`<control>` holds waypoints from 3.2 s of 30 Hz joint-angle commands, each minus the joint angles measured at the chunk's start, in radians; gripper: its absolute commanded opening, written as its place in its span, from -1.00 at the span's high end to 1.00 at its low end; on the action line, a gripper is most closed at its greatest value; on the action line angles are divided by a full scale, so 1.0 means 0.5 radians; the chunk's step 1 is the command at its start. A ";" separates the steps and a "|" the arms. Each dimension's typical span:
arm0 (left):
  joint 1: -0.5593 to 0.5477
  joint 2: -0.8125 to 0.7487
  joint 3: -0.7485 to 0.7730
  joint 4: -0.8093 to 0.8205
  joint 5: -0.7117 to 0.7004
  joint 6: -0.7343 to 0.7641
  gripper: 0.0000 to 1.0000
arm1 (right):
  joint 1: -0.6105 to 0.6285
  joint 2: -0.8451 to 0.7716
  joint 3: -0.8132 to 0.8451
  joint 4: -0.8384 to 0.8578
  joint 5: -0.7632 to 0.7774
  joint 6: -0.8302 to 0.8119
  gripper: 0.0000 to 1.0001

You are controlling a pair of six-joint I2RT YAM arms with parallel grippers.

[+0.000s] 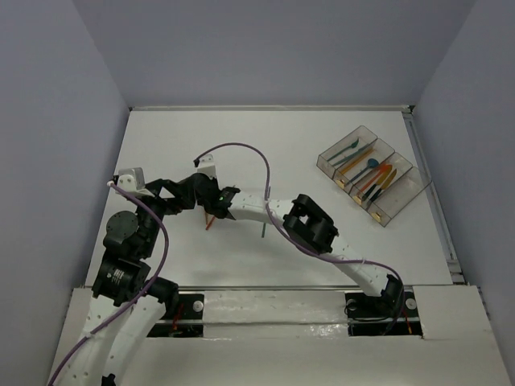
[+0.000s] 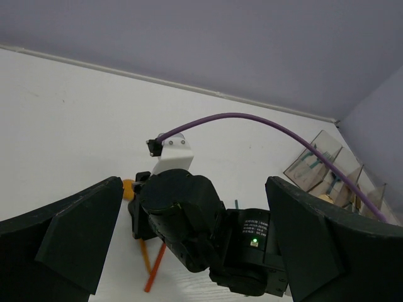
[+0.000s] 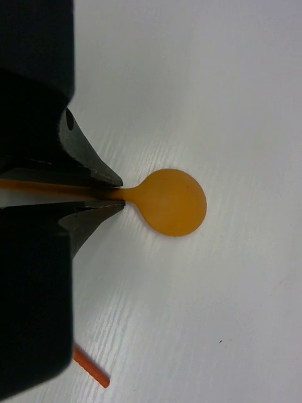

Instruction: Sort the eating utensils into containers

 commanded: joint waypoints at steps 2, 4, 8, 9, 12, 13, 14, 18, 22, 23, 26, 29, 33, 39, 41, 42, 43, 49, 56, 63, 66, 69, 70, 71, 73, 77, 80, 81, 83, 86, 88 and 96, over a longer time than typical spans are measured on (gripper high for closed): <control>-0.009 0.006 0.054 0.067 0.005 0.012 -0.98 | 0.016 -0.063 -0.366 -0.232 0.024 0.057 0.72; -0.009 0.006 0.057 0.070 0.005 0.009 -0.98 | 0.016 -0.085 -0.394 -0.235 0.064 0.070 0.80; -0.009 0.003 0.054 0.070 0.011 0.009 -0.98 | 0.016 -0.143 -0.468 -0.210 0.061 0.143 0.93; -0.009 0.003 0.054 0.070 0.011 0.009 -0.98 | 0.016 -0.164 -0.508 -0.183 0.067 0.161 1.00; -0.009 0.000 0.054 0.067 0.008 0.009 -0.98 | -0.002 -0.207 -0.554 -0.149 0.049 0.235 1.00; -0.009 0.000 0.054 0.067 0.005 0.012 -0.98 | -0.026 -0.229 -0.569 -0.103 0.024 0.281 1.00; -0.009 0.000 0.054 0.067 0.008 0.012 -0.98 | -0.027 -0.259 -0.591 -0.063 0.012 0.281 1.00; -0.009 0.009 0.051 0.067 0.017 0.009 -0.98 | -0.118 -0.563 -0.918 0.350 -0.150 0.404 1.00; -0.009 0.018 0.041 0.064 0.042 0.012 -0.98 | -0.204 -0.943 -1.308 0.798 -0.197 0.377 1.00; -0.009 0.021 0.038 0.064 0.045 0.012 -0.98 | -0.232 -1.090 -1.354 0.830 -0.230 0.346 1.00; -0.009 0.028 0.032 0.073 0.079 0.009 -0.98 | -0.428 -1.439 -1.706 0.943 -0.390 0.419 1.00; -0.009 0.034 0.023 0.080 0.128 0.002 -0.98 | -0.707 -1.816 -2.169 1.142 -0.534 0.514 1.00; -0.009 0.049 0.020 0.089 0.152 0.002 -0.98 | -1.051 -2.206 -2.507 1.064 -0.431 0.438 1.00; -0.009 0.043 0.017 0.095 0.171 0.005 -0.98 | -1.850 -2.518 -2.763 0.900 -0.353 0.416 1.00; -0.009 0.049 0.011 0.101 0.180 0.009 -0.98 | -2.075 -2.491 -2.757 0.904 -0.387 0.389 1.00; -0.009 0.052 0.014 0.098 0.192 0.006 -0.98 | -2.119 -2.454 -2.730 0.897 -0.405 0.373 1.00; -0.009 0.055 0.011 0.104 0.198 0.009 -0.98 | -2.155 -2.411 -2.690 0.870 -0.442 0.358 1.00; -0.028 0.058 0.011 0.104 0.208 0.012 -0.98 | -2.245 -2.092 -2.414 0.830 -0.436 0.278 1.00; -0.028 0.071 0.011 0.110 0.220 0.012 -0.98 | -2.263 -1.880 -2.242 0.821 -0.488 0.290 0.92; -0.028 0.074 0.008 0.107 0.220 0.012 -0.98 | -2.263 -1.840 -2.217 0.790 -0.476 0.278 -0.04; -0.028 0.080 0.008 0.116 0.244 0.012 -0.98 | -2.263 -1.907 -2.232 0.796 -0.565 0.229 -0.15; -0.028 0.080 0.008 0.119 0.247 0.012 -0.98 | -2.263 -2.017 -2.281 0.821 -0.709 0.217 -0.17; -0.028 0.080 0.008 0.119 0.244 0.012 -0.98 | -2.236 -2.054 -2.297 0.821 -0.782 0.217 -0.17; -0.028 0.077 0.008 0.119 0.244 0.012 -0.98 | -2.205 -2.094 -2.318 0.821 -0.810 0.208 -0.17; -0.028 0.068 0.011 0.119 0.244 0.012 -0.98 | -2.034 -2.244 -2.398 0.808 -0.857 0.147 -0.17; -0.028 0.055 0.008 0.119 0.244 0.018 -0.98 | -1.547 -2.471 -2.517 0.683 -0.832 0.036 -0.15; -0.028 0.040 0.008 0.119 0.244 0.018 -0.98 | -1.252 -2.506 -2.570 0.517 -0.719 0.014 -0.12; -0.028 0.037 0.011 0.116 0.247 0.018 -0.98 | -1.075 -2.493 -2.573 0.447 -0.673 0.030 -0.11; -0.028 0.019 0.008 0.119 0.247 0.015 -0.98 | -0.917 -2.402 -2.536 0.330 -0.593 0.039 -0.09; -0.028 -0.006 0.008 0.113 0.232 0.018 -0.98 | -0.632 -2.248 -2.426 0.152 -0.422 0.057 -0.07; -0.028 -0.018 0.008 0.110 0.220 0.018 -0.98 | -0.536 -2.043 -2.267 0.045 -0.360 0.088 -0.07; -0.049 -0.058 0.011 0.098 0.204 0.021 -0.98 | -0.266 -1.588 -1.923 -0.226 -0.203 0.158 -0.03</control>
